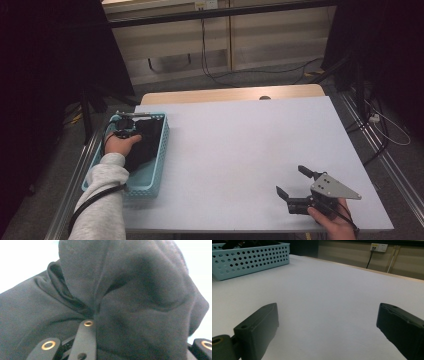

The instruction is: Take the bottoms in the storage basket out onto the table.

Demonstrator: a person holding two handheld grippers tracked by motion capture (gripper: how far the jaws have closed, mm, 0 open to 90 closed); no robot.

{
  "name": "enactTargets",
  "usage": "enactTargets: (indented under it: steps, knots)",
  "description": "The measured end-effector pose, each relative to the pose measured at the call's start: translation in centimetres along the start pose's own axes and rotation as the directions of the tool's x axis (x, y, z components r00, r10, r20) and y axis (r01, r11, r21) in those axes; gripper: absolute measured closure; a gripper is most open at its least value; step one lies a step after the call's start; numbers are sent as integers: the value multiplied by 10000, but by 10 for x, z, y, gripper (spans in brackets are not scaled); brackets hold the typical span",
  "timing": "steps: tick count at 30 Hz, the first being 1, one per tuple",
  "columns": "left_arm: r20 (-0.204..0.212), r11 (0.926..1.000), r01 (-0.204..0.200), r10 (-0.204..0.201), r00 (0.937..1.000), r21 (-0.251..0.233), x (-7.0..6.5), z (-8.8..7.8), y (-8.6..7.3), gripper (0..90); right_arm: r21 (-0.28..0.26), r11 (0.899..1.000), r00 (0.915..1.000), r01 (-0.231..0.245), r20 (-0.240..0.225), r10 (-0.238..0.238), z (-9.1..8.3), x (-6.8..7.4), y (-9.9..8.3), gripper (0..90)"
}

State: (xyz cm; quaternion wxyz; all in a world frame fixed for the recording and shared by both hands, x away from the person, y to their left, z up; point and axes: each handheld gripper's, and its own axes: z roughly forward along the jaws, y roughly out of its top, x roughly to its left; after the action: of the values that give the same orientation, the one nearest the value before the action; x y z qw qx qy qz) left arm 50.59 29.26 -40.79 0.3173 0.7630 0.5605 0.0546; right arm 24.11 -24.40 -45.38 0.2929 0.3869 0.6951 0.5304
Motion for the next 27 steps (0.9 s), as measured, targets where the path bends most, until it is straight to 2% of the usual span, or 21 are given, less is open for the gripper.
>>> enactTargets:
  steps: [6,11,15,19,23,24,27]
  knots:
    - [184,9993,332,-329,9993,-145,-1,-49,18,738,-15,10000,10000,-41,-6,41,0,0,0,30]
    - [211,9991,268,-261,9994,-317,-9,-84,35,746,-46,10000,10000,10,-20,-10,1,0,1,30]
    - [92,9991,28,-24,10000,-415,-17,-108,48,751,-56,10000,10000,23,-36,-23,1,1,1,30]
    - [3,9988,-184,185,9998,-458,-24,-123,57,755,-53,10000,10000,0,-19,0,0,1,1,30]
    - [-2,9969,-276,277,9996,-743,-33,-136,67,761,-60,10000,10000,0,16,0,0,0,1,30]
    - [38,9958,-319,323,9995,-857,-35,-140,69,764,-65,10000,10000,-4,9,4,0,0,1,30]
    - [529,9934,-424,483,9974,-1069,-46,-145,74,769,-58,10000,10000,-1,6,1,0,0,1,30]
